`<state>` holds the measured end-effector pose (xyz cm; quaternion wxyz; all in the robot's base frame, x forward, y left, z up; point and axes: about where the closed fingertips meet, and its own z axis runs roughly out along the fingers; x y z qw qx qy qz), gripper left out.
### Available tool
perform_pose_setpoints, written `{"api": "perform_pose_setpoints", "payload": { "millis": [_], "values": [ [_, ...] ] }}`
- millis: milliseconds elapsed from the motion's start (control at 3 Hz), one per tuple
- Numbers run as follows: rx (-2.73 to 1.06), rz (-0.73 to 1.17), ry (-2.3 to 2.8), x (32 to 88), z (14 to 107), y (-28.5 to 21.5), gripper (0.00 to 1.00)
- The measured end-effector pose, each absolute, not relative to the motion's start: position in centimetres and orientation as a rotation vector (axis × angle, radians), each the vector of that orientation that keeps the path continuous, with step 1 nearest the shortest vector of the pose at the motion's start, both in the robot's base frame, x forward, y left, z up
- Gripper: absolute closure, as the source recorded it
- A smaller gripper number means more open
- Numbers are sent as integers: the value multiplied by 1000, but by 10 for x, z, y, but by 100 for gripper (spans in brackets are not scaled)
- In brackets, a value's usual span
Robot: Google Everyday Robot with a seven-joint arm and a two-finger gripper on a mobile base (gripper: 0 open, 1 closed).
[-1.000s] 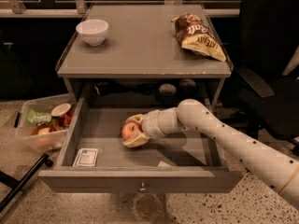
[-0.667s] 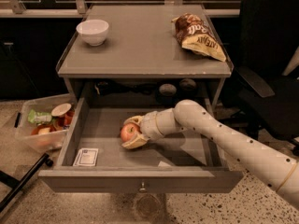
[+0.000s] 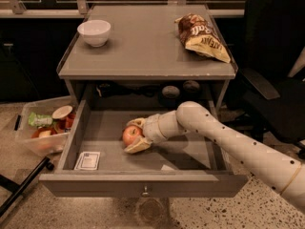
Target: Place apple into top drawer
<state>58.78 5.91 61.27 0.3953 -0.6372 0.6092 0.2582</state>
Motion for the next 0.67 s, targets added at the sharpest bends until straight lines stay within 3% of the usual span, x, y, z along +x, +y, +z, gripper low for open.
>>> {"api": "perform_pose_setpoints", "payload": {
  "millis": [333,667],
  "values": [
    [-1611,684,1562,589,621,55,0],
    [-1611,684,1562,589,621,55,0]
  ]
}}
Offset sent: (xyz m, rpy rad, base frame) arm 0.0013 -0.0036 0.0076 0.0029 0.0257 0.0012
